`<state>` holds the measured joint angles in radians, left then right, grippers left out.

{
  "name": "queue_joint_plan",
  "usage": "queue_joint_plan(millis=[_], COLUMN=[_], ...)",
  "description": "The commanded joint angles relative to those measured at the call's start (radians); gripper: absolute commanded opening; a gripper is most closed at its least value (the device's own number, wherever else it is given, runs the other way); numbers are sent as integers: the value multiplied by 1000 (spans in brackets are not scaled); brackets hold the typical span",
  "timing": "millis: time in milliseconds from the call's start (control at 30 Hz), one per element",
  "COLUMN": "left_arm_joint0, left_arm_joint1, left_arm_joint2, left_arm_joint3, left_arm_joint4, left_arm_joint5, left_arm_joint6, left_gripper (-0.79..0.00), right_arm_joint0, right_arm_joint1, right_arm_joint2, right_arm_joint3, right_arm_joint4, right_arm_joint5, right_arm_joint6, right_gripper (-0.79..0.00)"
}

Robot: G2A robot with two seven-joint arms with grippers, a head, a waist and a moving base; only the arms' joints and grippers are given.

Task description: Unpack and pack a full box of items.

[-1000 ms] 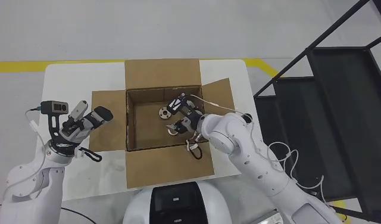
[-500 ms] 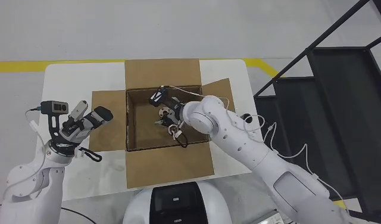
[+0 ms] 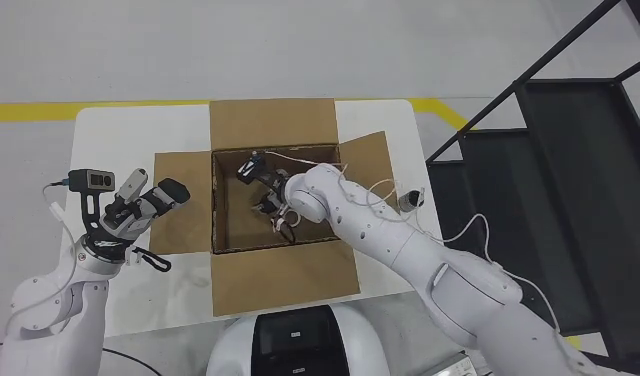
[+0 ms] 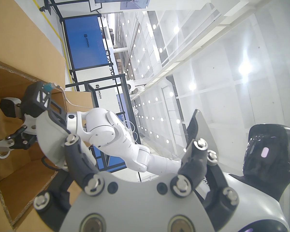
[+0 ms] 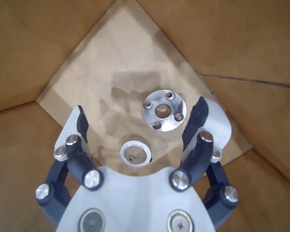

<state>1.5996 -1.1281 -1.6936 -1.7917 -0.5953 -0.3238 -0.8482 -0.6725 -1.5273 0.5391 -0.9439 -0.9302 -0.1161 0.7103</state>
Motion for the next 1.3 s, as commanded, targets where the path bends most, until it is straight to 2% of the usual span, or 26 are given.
queue_joint_plan(millis=[0, 533, 567, 600, 633, 667, 900, 1067, 1267], left_arm_joint0=[0, 0, 0, 0, 0, 0, 0, 0, 0], left_arm_joint1=[0, 0, 0, 0, 0, 0, 0, 0, 0], left_arm_joint2=[0, 0, 0, 0, 0, 0, 0, 0, 0], left_arm_joint3=[0, 0, 0, 0, 0, 0, 0, 0, 0], left_arm_joint4=[0, 0, 0, 0, 0, 0, 0, 0, 0], left_arm_joint5=[0, 0, 0, 0, 0, 0, 0, 0, 0], left_arm_joint6=[0, 0, 0, 0, 0, 0, 0, 0, 0], left_gripper=[0, 0, 0, 0, 0, 0, 0, 0, 0], right_arm_joint0=[6, 41, 42, 43, 45, 46, 47, 32, -32], right_arm_joint1=[-9, -71, -74, -76, -79, -82, -95, -90, -52], right_arm_joint2=[-4, 10, 11, 11, 12, 12, 11, 17, 55], right_arm_joint3=[29, 199, 204, 210, 216, 220, 234, 192, 25], right_arm_joint4=[-1, 58, 60, 60, 60, 59, 36, -4, -93], right_arm_joint5=[5, 15, 14, 12, 12, 11, 23, 41, 90], right_arm_joint6=[-12, -49, -53, -56, -59, -61, -61, -64, -44], right_gripper=[0, 0, -71, -363, -585, -770, -785, -785, -785])
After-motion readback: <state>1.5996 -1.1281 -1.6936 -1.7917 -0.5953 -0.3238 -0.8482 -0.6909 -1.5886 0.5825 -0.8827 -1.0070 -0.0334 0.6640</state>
